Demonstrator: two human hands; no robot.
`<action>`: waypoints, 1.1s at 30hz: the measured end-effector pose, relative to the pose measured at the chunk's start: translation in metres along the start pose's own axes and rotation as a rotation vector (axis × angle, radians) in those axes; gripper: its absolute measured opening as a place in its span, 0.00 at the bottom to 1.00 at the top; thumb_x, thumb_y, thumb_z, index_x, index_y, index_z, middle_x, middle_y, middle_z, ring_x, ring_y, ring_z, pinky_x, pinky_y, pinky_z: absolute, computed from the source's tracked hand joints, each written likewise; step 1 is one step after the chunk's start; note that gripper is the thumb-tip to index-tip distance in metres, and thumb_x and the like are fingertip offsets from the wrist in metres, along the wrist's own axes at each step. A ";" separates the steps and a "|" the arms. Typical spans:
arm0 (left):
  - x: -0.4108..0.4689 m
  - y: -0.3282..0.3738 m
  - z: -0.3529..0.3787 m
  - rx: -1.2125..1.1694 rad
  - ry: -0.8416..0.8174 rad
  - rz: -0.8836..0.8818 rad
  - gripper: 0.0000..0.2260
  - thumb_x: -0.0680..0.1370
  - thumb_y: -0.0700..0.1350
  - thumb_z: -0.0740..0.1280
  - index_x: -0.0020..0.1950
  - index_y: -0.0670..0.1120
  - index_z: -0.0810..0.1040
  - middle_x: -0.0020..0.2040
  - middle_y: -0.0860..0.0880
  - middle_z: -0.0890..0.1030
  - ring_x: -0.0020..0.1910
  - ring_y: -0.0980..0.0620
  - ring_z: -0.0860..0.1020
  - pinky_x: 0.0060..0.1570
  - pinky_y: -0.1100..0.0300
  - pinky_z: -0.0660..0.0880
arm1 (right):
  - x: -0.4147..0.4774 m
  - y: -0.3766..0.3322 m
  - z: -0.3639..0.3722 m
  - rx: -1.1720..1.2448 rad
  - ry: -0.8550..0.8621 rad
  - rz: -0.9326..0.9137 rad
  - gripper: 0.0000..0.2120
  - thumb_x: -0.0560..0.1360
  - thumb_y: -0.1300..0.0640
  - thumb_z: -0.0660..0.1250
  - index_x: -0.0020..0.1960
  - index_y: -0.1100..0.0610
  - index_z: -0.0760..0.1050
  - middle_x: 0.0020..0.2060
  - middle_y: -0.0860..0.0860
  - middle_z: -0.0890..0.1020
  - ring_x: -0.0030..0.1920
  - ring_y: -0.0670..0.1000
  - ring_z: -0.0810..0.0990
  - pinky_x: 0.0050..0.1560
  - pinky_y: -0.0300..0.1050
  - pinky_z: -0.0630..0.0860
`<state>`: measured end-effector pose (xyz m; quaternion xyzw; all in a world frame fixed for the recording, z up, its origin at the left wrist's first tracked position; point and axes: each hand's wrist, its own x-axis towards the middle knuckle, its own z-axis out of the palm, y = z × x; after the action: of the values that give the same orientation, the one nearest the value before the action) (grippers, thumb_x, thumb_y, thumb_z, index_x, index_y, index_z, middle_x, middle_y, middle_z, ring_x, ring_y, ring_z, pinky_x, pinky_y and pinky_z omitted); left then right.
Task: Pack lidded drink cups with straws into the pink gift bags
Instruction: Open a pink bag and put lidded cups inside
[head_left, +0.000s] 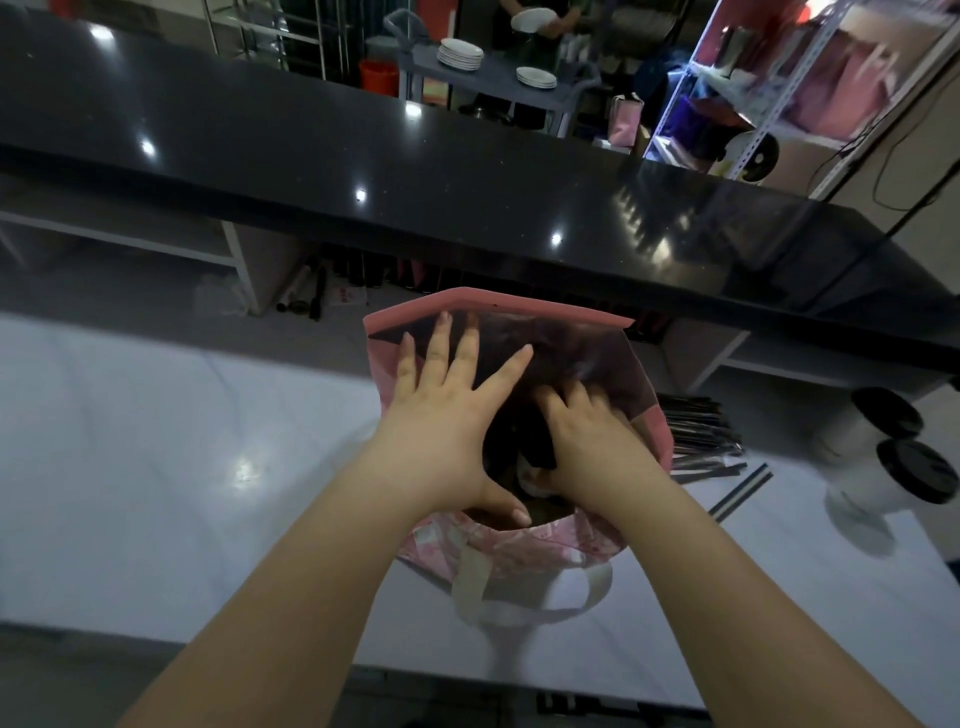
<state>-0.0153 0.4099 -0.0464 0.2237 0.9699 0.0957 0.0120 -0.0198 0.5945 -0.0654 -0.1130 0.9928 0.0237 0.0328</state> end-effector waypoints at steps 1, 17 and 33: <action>0.000 0.001 0.000 0.006 0.003 -0.001 0.62 0.58 0.74 0.71 0.74 0.62 0.29 0.78 0.43 0.31 0.72 0.42 0.23 0.72 0.36 0.32 | 0.000 -0.001 0.002 -0.021 0.015 -0.002 0.36 0.69 0.42 0.71 0.70 0.50 0.58 0.64 0.55 0.66 0.63 0.59 0.67 0.59 0.53 0.70; -0.011 0.009 0.005 0.078 0.017 -0.030 0.60 0.60 0.75 0.69 0.74 0.61 0.28 0.77 0.43 0.29 0.70 0.40 0.21 0.71 0.34 0.32 | -0.004 0.005 0.023 0.064 -0.103 -0.023 0.41 0.76 0.35 0.58 0.79 0.46 0.40 0.79 0.47 0.40 0.78 0.51 0.36 0.77 0.56 0.42; 0.003 0.011 0.010 0.075 0.060 -0.010 0.54 0.66 0.70 0.69 0.78 0.59 0.37 0.78 0.45 0.32 0.74 0.43 0.26 0.73 0.43 0.31 | 0.015 0.022 0.053 0.144 -0.120 0.003 0.33 0.79 0.33 0.44 0.78 0.42 0.37 0.77 0.41 0.36 0.76 0.48 0.31 0.76 0.56 0.40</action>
<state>-0.0125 0.4227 -0.0545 0.2163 0.9738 0.0658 -0.0251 -0.0363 0.6154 -0.1180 -0.1074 0.9883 -0.0409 0.1002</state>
